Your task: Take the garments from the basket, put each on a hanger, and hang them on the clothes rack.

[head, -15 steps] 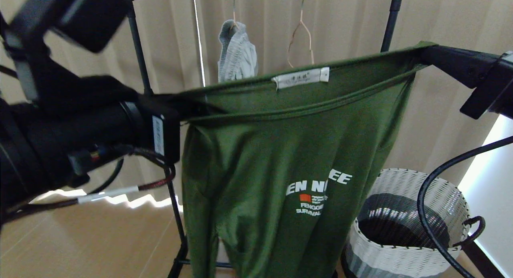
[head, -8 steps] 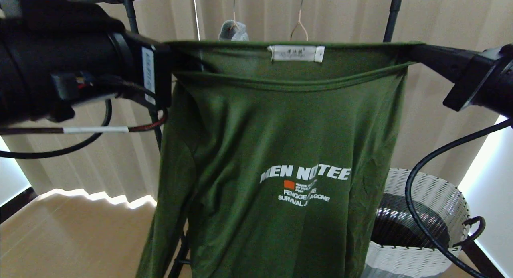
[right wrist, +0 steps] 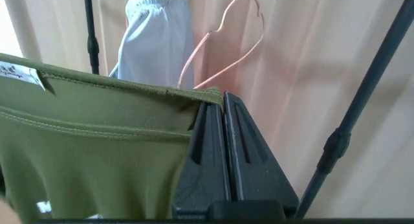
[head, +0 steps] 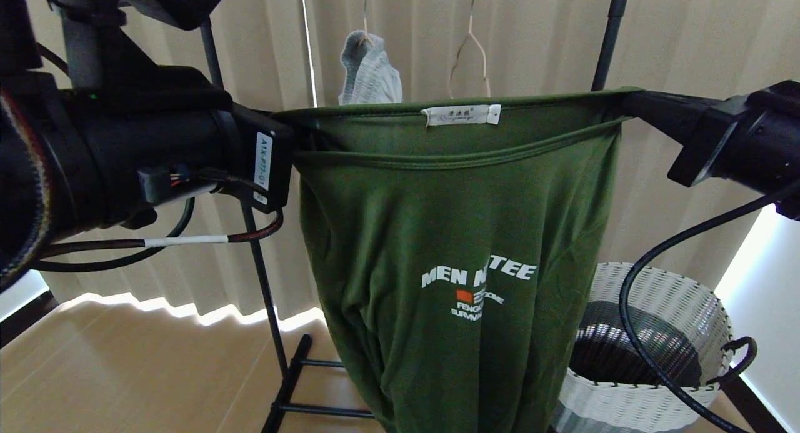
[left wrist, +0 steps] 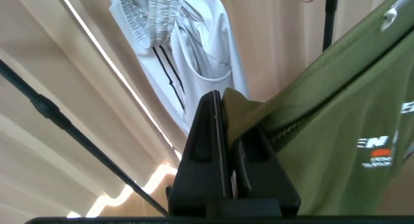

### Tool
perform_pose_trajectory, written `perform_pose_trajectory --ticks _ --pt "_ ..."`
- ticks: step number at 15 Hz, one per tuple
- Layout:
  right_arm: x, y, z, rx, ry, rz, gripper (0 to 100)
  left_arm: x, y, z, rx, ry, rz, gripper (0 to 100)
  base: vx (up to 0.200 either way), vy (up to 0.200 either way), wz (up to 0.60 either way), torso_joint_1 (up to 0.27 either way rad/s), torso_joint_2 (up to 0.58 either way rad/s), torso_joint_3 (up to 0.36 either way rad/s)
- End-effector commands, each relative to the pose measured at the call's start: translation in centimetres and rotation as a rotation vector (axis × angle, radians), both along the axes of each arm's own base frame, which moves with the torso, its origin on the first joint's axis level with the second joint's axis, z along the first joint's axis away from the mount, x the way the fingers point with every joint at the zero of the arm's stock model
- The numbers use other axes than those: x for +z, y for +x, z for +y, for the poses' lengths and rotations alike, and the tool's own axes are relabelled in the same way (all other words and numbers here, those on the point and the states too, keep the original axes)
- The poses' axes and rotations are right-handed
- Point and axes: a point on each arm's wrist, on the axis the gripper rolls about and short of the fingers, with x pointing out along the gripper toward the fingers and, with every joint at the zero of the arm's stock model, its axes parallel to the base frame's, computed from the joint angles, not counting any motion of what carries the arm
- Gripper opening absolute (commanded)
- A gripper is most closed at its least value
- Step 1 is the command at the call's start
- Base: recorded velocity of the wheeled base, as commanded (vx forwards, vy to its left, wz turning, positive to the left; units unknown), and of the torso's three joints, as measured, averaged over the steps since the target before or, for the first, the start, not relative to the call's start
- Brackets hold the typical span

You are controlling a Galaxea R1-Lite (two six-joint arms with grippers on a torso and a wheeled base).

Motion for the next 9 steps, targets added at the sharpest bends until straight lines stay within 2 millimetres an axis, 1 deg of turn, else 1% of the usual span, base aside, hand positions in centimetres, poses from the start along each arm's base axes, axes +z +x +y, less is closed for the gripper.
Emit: perform_pose_trajectory --ticks 1,2,3,4,5,7,8,9 --pt "0.1 0.1 -0.4 -0.02 -0.004 -0.002 0 0.0 0.6 -0.6 0.0 -0.006 -0.006 0 0.0 0.0 0.0 0.0 0.0 0.0" --pt "0.3 -0.1 -0.7 -0.025 -0.005 -0.008 0 -0.3 1.1 -1.0 0.003 -0.005 -0.005 0 0.0 0.0 0.0 0.0 0.0 0.0" --pt "0.8 -1.1 -1.2 -0.023 0.005 -0.028 0 -0.6 1.9 -1.6 0.009 -0.004 -0.004 0 0.0 0.0 0.0 0.0 0.0 0.0" --pt "1.0 -1.6 -1.4 -0.023 0.005 -0.028 0 -0.8 2.4 -1.9 0.019 -0.002 -0.002 0 0.0 0.0 0.0 0.0 0.0 0.0" --pt "1.4 -3.4 -2.3 -0.022 -0.004 -0.012 0 -1.0 4.1 -2.8 0.039 -0.014 -0.014 0 0.0 0.0 0.0 0.0 0.0 0.0" --pt "1.5 -4.6 -2.8 -0.017 -0.01 0.004 0 -1.2 5.5 -3.4 0.056 -0.02 -0.021 0 0.0 0.0 0.0 0.0 0.0 0.0" --pt "1.6 -6.1 -3.4 0.002 -0.014 0.012 0 -1.4 7.1 -4.1 0.073 -0.024 -0.018 0 0.0 0.0 0.0 0.0 0.0 0.0" --pt "1.5 -6.6 -3.4 0.02 -0.016 0.016 0 -1.5 7.6 -4.4 0.077 -0.029 -0.016 0 0.0 0.0 0.0 0.0 0.0 0.0"
